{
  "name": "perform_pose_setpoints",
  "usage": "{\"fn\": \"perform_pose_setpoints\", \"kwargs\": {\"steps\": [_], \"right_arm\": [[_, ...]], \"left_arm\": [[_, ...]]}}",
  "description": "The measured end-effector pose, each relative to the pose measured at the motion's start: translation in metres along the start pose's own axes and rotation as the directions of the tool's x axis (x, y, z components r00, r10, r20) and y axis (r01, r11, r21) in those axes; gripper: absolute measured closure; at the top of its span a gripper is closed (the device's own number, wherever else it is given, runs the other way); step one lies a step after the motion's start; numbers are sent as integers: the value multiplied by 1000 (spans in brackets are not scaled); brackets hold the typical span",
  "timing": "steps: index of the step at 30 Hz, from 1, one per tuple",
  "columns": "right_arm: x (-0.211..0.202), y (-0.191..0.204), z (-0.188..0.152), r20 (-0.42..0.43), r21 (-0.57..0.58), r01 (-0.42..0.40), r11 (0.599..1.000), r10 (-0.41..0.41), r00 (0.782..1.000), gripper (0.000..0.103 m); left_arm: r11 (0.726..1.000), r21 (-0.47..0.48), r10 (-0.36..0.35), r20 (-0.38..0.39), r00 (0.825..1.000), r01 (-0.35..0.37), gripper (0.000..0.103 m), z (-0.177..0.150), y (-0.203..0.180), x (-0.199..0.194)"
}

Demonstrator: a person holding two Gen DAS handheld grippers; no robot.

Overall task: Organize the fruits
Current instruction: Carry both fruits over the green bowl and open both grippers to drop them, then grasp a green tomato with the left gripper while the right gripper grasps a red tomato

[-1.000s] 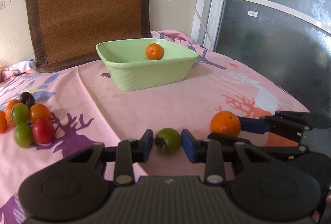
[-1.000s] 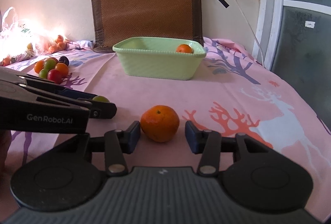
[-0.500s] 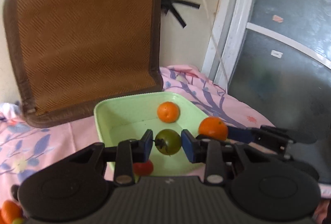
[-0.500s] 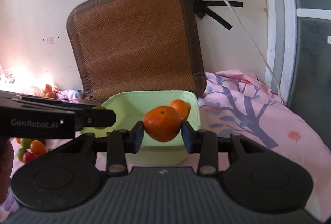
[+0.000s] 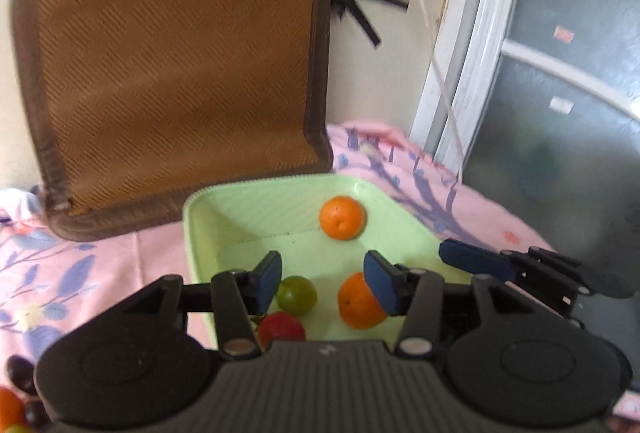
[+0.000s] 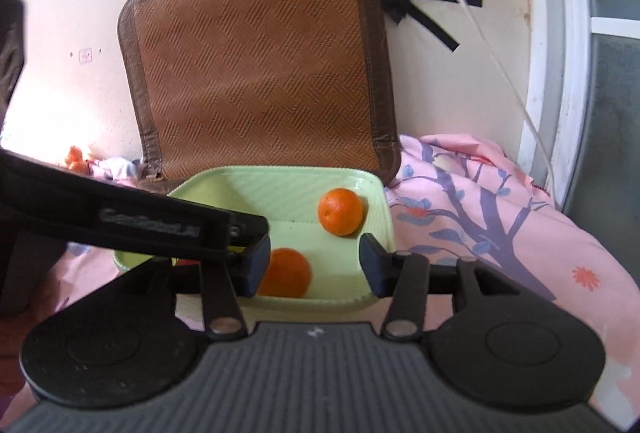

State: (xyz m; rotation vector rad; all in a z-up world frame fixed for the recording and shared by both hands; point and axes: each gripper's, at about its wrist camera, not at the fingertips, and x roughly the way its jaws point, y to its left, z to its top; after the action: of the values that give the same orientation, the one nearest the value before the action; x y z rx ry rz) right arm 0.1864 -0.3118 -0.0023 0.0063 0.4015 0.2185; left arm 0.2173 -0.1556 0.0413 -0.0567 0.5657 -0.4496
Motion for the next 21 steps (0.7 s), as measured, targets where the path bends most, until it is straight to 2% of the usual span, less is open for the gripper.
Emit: {"fn": "perform_pose_setpoints", "kwargs": {"steps": [5,7,9,11,12,14,18,21], "right_arm": [[-37,3,2,90,67,-32,997,26,996,53],[-49,12,0,84,77,-85,993,78,993,56],[-55,27,-3,48,72,-160,985,157,986,59],[-56,46,-7,-1,61,-247,967,247,969,59],[-55,59,-9,-32,51,-300,953,302,953,59],[-52,86,-13,-77,24,-367,930,368,927,59],[-38,134,-18,-159,-45,-423,905,412,897,58],[-20,155,-20,-216,-81,-415,906,391,895,58]], "left_arm": [[998,-51,-17,134,991,24,56,-24,30,-102],[997,-69,28,152,988,-17,56,-41,49,-136],[992,-106,84,120,989,-71,56,-58,72,-159],[982,-156,124,76,989,-111,57,-73,94,-169],[974,-191,133,56,989,-121,58,-78,103,-171],[959,-268,102,36,994,-88,58,-86,122,-174],[950,-303,93,53,994,-73,58,-92,132,-174],[945,-318,88,48,995,-68,58,-95,138,-171]]}}
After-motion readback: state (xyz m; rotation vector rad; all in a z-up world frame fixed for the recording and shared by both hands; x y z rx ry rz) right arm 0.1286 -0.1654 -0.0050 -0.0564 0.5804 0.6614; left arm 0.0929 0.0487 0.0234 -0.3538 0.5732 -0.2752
